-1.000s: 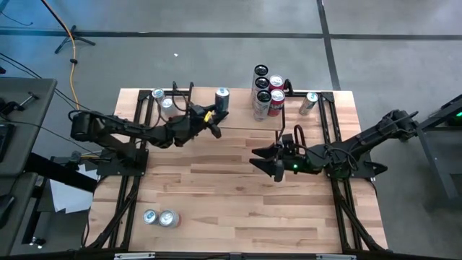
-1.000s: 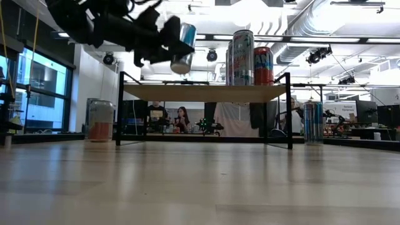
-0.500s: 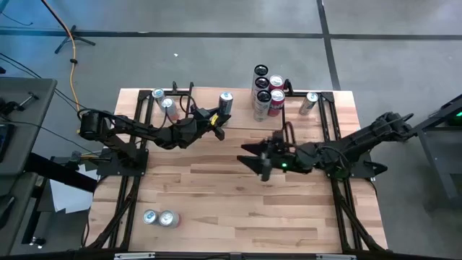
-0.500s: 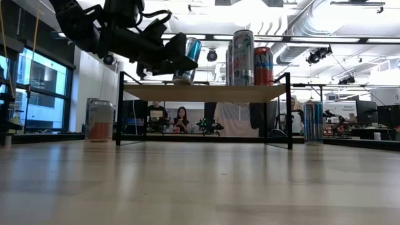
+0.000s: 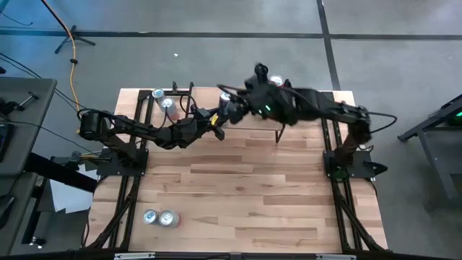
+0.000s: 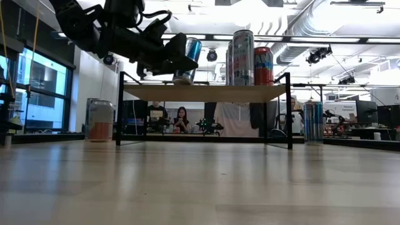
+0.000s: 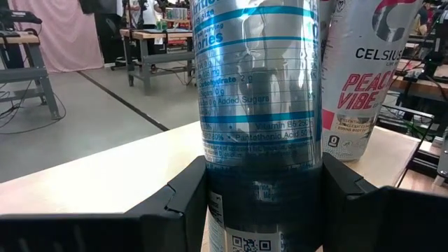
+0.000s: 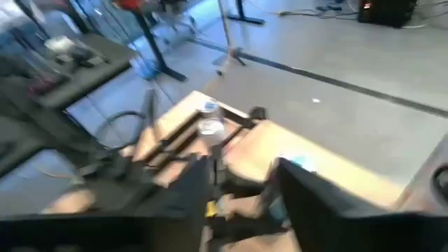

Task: Place canned beverage on shelf
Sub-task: Put the bottom right blue soda can on the shelf

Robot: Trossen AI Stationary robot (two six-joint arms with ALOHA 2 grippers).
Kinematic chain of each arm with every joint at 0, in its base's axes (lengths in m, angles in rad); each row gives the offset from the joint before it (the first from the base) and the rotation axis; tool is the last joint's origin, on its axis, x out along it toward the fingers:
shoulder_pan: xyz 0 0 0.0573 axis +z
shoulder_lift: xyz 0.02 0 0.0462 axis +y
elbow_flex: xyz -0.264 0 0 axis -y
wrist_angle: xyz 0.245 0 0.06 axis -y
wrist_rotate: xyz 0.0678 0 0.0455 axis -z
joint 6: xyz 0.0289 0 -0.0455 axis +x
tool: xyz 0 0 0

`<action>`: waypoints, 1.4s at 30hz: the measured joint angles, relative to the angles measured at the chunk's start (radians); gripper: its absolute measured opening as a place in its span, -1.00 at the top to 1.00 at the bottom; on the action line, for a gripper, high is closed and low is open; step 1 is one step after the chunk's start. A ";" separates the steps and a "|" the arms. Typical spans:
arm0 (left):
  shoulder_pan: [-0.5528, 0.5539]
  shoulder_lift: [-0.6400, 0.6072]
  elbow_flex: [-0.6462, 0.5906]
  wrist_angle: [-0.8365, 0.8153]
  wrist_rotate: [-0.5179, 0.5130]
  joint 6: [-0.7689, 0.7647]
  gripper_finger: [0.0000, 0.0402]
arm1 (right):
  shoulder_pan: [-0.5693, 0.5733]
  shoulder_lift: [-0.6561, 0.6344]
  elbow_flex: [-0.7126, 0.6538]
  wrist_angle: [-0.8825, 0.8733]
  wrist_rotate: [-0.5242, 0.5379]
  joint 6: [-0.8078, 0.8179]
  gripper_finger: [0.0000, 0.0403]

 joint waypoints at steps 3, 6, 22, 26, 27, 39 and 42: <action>0.000 0.000 0.000 -0.001 0.001 0.001 0.29 | -0.071 0.090 0.107 -0.068 -0.084 -0.047 0.86; 0.000 0.000 0.000 -0.002 0.001 0.002 0.29 | -0.122 0.162 0.141 -0.084 -0.119 -0.042 0.89; 0.000 0.001 -0.001 -0.004 0.002 0.009 0.29 | -0.174 0.249 0.076 -0.136 -0.135 -0.033 1.00; 0.000 0.000 -0.001 -0.004 0.001 0.008 0.26 | -0.174 0.250 0.076 -0.121 -0.141 -0.039 1.00; 0.000 0.000 -0.002 -0.005 0.001 0.009 0.25 | -0.175 0.251 0.076 -0.120 -0.149 -0.041 1.00; 0.000 0.001 -0.002 -0.008 0.000 0.016 0.03 | -0.167 0.251 0.076 -0.112 -0.220 -0.029 1.00; 0.002 0.002 -0.003 -0.014 -0.001 0.027 0.01 | -0.153 0.260 0.076 -0.095 -0.244 -0.027 1.00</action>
